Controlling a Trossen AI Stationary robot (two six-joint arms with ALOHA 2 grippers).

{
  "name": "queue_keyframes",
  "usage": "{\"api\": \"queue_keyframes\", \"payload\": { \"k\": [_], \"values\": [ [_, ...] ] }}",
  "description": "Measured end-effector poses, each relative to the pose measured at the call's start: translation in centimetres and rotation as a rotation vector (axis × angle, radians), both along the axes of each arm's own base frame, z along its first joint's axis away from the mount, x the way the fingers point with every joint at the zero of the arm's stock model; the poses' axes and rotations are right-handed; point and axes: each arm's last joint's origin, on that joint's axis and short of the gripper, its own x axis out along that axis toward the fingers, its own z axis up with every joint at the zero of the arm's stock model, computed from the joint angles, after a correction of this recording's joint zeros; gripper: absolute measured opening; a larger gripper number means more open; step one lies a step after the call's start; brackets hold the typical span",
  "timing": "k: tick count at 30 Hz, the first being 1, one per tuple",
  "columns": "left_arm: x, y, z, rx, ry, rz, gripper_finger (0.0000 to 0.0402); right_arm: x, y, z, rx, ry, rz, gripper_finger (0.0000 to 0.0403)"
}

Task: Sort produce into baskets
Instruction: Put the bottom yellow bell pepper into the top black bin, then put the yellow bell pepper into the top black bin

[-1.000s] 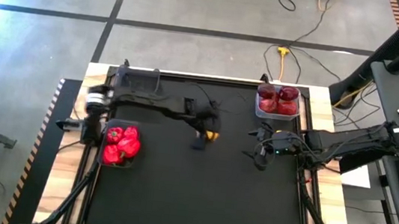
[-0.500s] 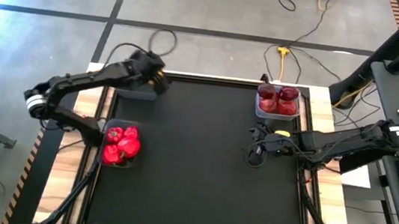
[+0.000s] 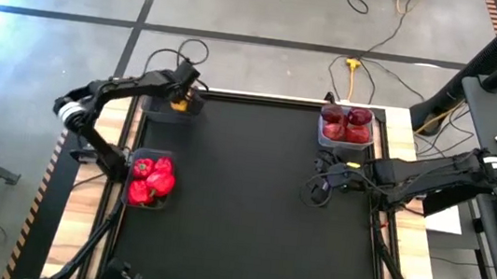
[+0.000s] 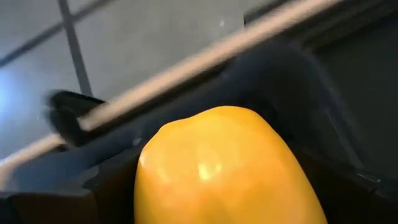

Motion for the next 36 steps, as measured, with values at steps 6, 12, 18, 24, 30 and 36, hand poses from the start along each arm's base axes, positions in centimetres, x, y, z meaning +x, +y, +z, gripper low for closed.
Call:
{"api": "queue_keyframes", "payload": {
  "k": [6,12,18,24,30,36],
  "values": [
    [1.2,1.1,-2.3,-0.03,-0.007,-0.067,0.0353,-0.8,0.0,1.9,0.014,0.131,0.025,0.0386],
    [1.4,1.4,-1.4,-0.047,0.041,-0.118,0.0378,-1.8,0.0,3.3,0.078,0.244,0.062,0.0386],
    [1.0,0.8,1.2,-0.061,0.04,-0.137,0.039,-3.1,-1.3,4.1,0.084,0.45,-0.039,0.0386],
    [1.6,-0.2,6.3,0.073,-0.324,-0.293,0.0391,-3.6,-3.2,1.9,0.165,0.678,-0.079,0.0386],
    [4.2,-2.9,10.5,0.424,-0.912,-0.564,0.0385,-3.3,-4.4,-0.8,0.154,0.815,-0.024,0.0386],
    [5.8,-6.7,8.8,0.562,-1.097,-0.728,0.0384,-2.5,-5.2,-1.7,0.134,0.869,-0.011,0.0386]
  ]
}}
